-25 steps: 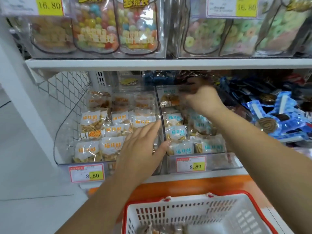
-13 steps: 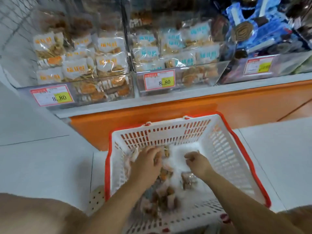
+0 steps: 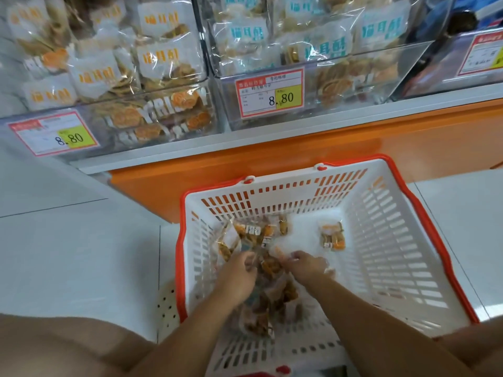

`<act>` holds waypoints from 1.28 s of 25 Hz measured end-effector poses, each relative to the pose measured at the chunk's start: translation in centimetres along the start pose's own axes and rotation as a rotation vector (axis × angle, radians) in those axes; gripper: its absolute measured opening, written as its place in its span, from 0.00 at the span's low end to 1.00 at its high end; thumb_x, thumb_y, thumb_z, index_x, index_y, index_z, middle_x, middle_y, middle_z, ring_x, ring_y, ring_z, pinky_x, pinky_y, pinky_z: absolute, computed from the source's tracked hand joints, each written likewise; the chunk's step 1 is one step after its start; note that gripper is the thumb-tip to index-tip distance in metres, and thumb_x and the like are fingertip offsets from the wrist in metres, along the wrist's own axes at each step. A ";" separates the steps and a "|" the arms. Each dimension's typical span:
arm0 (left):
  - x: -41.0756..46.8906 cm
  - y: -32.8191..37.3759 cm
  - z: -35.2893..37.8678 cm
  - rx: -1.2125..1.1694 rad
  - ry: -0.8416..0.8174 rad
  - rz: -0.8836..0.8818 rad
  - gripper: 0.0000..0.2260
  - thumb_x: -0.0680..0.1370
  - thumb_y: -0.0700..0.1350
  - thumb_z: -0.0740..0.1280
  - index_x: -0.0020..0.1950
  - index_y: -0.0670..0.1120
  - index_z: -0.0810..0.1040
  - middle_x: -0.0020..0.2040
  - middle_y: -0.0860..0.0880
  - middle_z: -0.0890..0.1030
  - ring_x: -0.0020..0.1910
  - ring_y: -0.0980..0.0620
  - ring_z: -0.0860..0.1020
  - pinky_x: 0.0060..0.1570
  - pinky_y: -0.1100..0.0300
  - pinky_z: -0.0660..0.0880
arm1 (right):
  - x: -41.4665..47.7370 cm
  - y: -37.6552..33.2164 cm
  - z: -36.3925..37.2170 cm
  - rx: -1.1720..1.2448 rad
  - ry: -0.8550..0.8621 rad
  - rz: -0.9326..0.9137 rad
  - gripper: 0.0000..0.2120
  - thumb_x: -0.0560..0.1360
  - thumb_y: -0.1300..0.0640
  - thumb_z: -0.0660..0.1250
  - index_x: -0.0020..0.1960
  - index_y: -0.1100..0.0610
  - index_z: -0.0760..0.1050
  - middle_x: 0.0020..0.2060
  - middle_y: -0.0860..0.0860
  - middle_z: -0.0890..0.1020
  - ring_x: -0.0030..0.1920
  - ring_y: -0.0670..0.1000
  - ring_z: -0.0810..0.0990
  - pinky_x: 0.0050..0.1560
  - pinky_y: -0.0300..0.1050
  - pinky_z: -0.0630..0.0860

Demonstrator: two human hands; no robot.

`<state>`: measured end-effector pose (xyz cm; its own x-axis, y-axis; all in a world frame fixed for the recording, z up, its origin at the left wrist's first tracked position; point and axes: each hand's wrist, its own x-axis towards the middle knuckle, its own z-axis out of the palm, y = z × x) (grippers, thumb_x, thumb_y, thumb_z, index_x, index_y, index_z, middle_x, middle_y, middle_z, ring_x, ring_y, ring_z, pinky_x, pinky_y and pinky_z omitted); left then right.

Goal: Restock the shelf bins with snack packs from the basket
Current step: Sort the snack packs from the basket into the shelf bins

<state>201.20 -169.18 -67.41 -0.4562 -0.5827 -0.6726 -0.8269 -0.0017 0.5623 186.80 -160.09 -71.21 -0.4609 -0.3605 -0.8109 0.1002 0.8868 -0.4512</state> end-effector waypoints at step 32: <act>-7.2 7.3 -3.3 -0.788 -0.035 0.197 0.16 0.75 0.33 0.70 0.60 0.47 0.79 0.50 0.49 0.85 0.49 0.49 0.84 0.44 0.59 0.81 | -11.4 -3.9 -6.8 0.700 -0.156 -0.477 0.12 0.80 0.52 0.64 0.59 0.55 0.78 0.53 0.55 0.84 0.54 0.55 0.83 0.57 0.52 0.79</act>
<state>199.53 -167.72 -56.90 -0.5902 -0.6060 -0.5333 -0.2617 -0.4813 0.8366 185.70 -157.50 -57.68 -0.4708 -0.7305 -0.4947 0.4707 0.2663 -0.8412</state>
